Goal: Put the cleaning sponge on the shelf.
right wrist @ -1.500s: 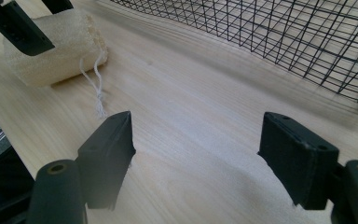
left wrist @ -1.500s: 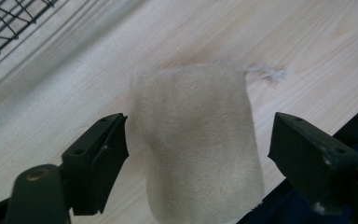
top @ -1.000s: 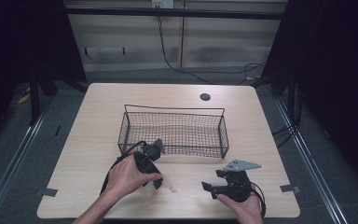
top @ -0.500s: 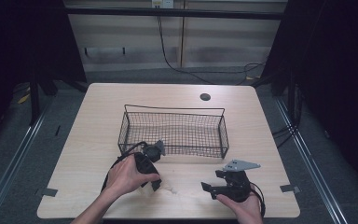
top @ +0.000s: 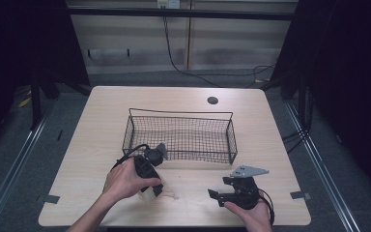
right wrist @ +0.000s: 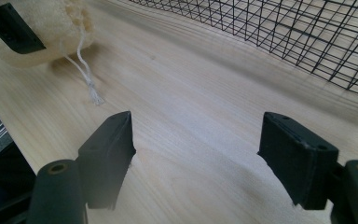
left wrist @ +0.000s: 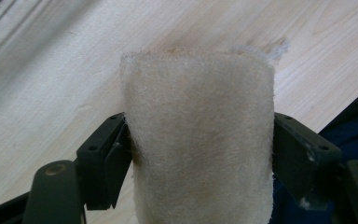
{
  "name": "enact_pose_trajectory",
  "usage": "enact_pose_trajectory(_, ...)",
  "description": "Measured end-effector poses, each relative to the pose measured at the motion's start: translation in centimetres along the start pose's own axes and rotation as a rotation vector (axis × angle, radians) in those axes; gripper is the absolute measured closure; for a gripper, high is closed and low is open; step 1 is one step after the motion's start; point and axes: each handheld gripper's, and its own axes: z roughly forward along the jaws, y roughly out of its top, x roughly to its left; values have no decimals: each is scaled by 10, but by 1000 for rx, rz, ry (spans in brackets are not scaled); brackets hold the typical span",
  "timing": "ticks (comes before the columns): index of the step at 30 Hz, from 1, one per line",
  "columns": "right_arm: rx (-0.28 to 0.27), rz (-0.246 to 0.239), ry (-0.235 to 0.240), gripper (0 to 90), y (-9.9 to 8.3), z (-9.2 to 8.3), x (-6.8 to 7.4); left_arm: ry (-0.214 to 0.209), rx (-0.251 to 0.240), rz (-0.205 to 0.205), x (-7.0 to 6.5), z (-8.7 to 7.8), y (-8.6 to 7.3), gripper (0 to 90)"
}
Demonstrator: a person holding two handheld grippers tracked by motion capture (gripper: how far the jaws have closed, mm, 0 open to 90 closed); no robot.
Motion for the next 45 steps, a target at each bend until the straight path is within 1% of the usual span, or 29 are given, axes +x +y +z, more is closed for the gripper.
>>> enact_pose_trajectory(1,0,-1,1,260,0,0,0,2,-7,-1,1,-2,-1,259)
enact_pose_trajectory(5,-3,-2,1,260,0,0,-1,0,-7,-2,5,-10,-5,259)
enact_pose_trajectory(6,-2,0,1,259,0,0,-1,-6,-7,-2,5,-11,-6,259)
enact_pose_trajectory(7,-1,1,1,259,0,0,-1,-8,-6,-1,6,-13,-7,259)
enact_pose_trajectory(10,1,0,1,259,0,1,0,6,-4,4,5,-18,-8,259)
enact_pose_trajectory(15,1,-3,4,258,0,1,0,3,-10,11,6,-24,-8,259)
enact_pose_trajectory(17,2,1,3,258,0,1,0,0,-7,10,6,-26,-8,260)
enact_pose_trajectory(19,2,0,5,258,0,1,0,-13,-14,14,7,-28,-8,259)
enact_pose_trajectory(21,6,-1,7,258,0,1,-1,-21,-7,22,9,-29,-7,260)
enact_pose_trajectory(24,11,-5,11,257,0,2,0,-28,-15,23,9,-31,-7,260)
enact_pose_trajectory(31,11,-5,12,253,0,2,0,-10,-24,21,11,-44,-7,260)
enact_pose_trajectory(32,10,-6,11,251,0,2,0,-9,-30,14,11,-45,-7,260)
enact_pose_trajectory(34,11,-4,12,245,0,2,1,-11,-34,16,12,-49,-6,259)
enact_pose_trajectory(36,14,-7,14,244,0,2,1,-15,-51,11,12,-52,-5,260)
enact_pose_trajectory(37,15,-7,14,242,0,2,1,-13,-45,16,12,-52,-4,260)
enact_pose_trajectory(40,12,-10,15,241,0,2,2,-17,-47,17,12,-54,-1,260)
enact_pose_trajectory(45,13,-5,14,238,0,2,1,-8,-48,26,10,-63,0,260)
